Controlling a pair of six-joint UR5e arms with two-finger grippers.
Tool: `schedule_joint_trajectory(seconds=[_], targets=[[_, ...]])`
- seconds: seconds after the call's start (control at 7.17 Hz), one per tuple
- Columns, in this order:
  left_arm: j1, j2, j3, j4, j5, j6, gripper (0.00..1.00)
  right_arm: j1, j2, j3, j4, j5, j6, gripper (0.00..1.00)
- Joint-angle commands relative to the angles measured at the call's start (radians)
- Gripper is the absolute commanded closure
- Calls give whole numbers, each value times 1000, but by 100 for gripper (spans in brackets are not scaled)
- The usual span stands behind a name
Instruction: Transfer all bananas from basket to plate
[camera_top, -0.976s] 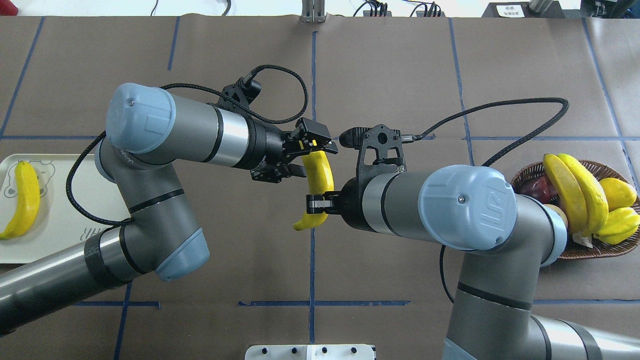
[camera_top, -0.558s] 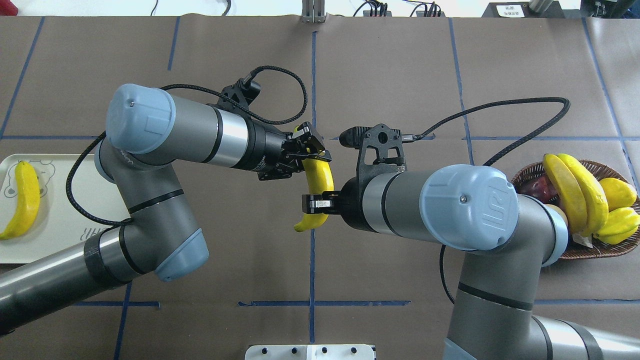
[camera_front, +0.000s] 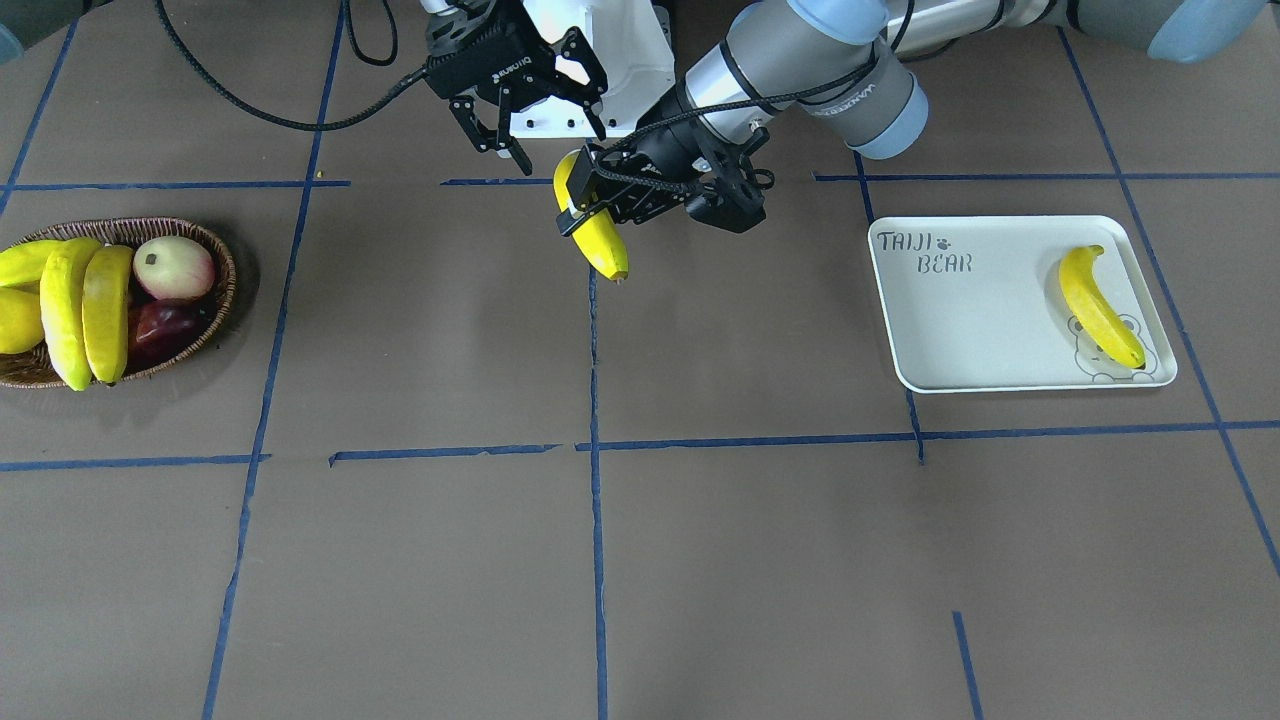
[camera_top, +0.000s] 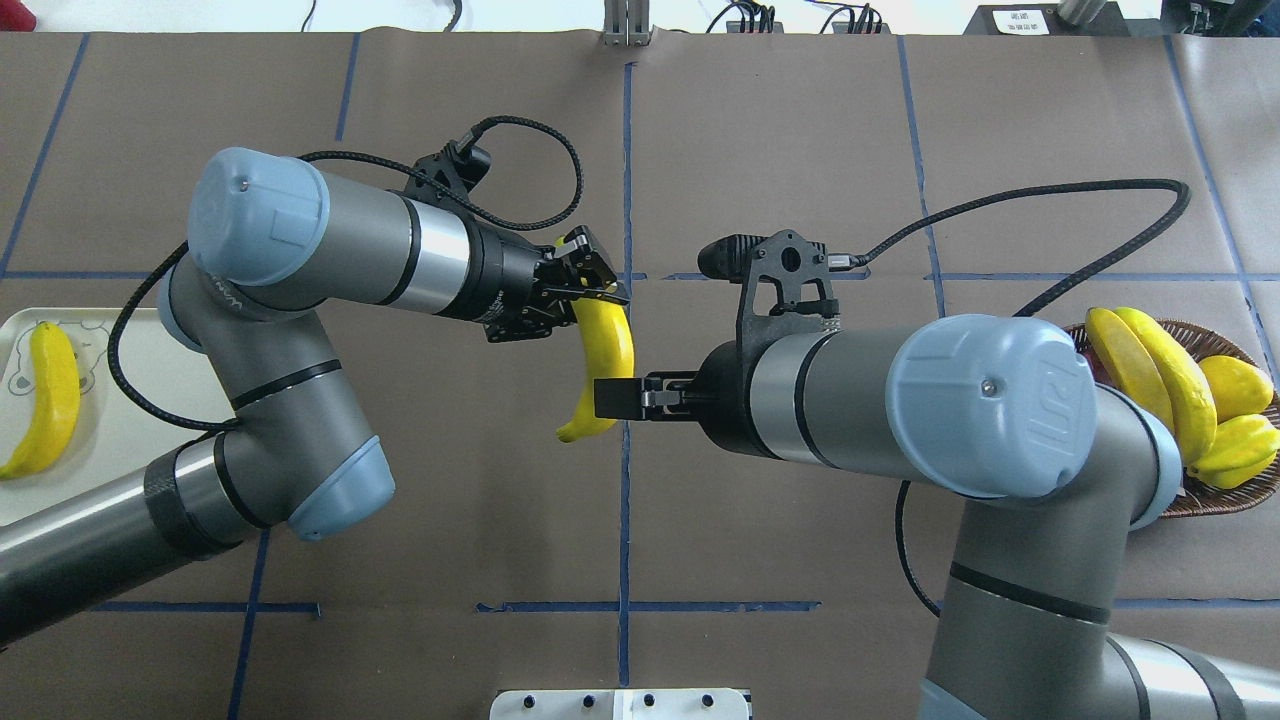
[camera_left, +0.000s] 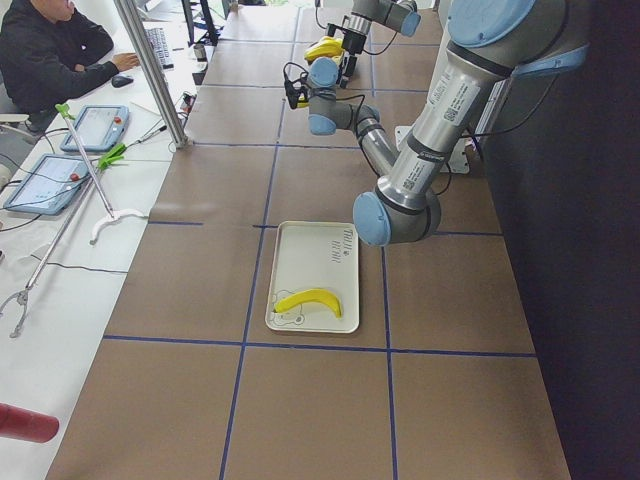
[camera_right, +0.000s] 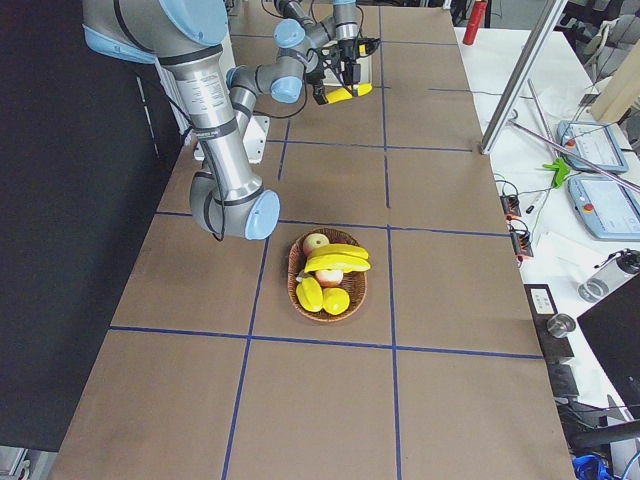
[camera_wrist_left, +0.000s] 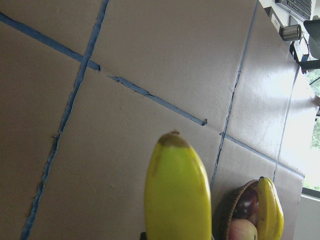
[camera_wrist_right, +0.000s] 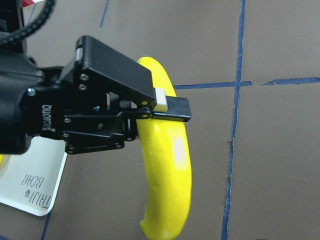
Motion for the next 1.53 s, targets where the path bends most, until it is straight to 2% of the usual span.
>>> schedule_joint_trajectory(seconds=[0.0, 0.28, 0.56, 0.84, 1.12, 1.25, 1.39], targets=[[-79, 150, -26, 110, -44, 178, 100, 97, -5, 62, -110, 100, -3, 0], [-134, 387, -117, 125, -50, 289, 100, 185, -39, 63, -138, 210, -11, 0], [-188, 559, -124, 138, -43, 425, 100, 205, -45, 53, -140, 209, -15, 0], [-233, 669, -104, 138, -37, 574, 100, 214, -45, 47, -140, 208, -15, 0], [-230, 710, -90, 138, 26, 587, 100, 214, -44, 34, -138, 207, -15, 0], [-230, 700, -69, 136, 29, 587, 89, 214, -44, 34, -138, 207, -15, 0], [-227, 692, -41, 135, 29, 589, 27, 217, -44, 34, -138, 208, -15, 0]])
